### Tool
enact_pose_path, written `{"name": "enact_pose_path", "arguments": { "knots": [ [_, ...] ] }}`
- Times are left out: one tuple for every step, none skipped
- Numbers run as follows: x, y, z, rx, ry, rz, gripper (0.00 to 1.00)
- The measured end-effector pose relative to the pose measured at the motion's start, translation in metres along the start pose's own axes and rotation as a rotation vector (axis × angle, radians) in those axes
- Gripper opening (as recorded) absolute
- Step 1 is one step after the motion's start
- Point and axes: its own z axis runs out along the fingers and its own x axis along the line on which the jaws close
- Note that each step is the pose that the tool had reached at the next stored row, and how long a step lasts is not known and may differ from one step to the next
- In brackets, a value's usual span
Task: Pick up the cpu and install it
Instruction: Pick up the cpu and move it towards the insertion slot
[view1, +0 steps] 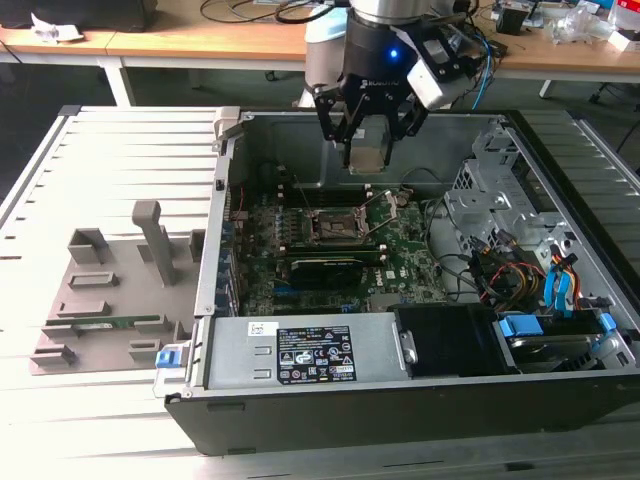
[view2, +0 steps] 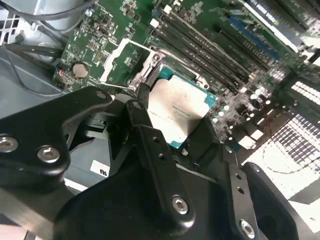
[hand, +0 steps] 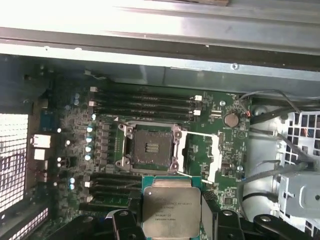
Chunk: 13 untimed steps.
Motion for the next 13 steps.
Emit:
{"name": "enact_pose_path", "arguments": {
  "knots": [
    [-0.0007, 0.0115, 0.0114, -0.0001, -0.0001, 0.000, 0.55],
    [-0.0008, 0.0135, 0.0163, -0.0003, -0.0002, 0.000, 0.55],
    [-0.0008, 0.0145, 0.0196, 0.0000, -0.0001, 0.000, 0.55],
    [-0.0009, 0.0154, 0.0237, -0.0002, -0.0001, 0.000, 0.55],
    [-0.0009, 0.0156, 0.0252, -0.0001, -0.0001, 0.000, 0.55],
    [-0.0009, 0.0157, 0.0258, -0.0001, -0.0001, 0.000, 0.55],
    [-0.0008, 0.0157, 0.0259, 0.0002, 0.0000, 0.000, 0.55],
    [-0.0008, 0.0157, 0.0260, 0.0001, -0.0001, 0.000, 0.55],
    [-0.0008, 0.0157, 0.0260, 0.0000, -0.0001, 0.000, 0.55],
    [-0.0008, 0.0157, 0.0260, 0.0000, -0.0001, 0.000, 0.55],
    [-0.0008, 0.0157, 0.0261, 0.0000, 0.0000, 0.000, 0.55],
    [-0.0008, 0.0157, 0.0261, -0.0001, -0.0001, 0.000, 0.55],
    [-0.0008, 0.0157, 0.0261, -0.0001, -0.0001, 0.000, 0.55]
  ]
}}
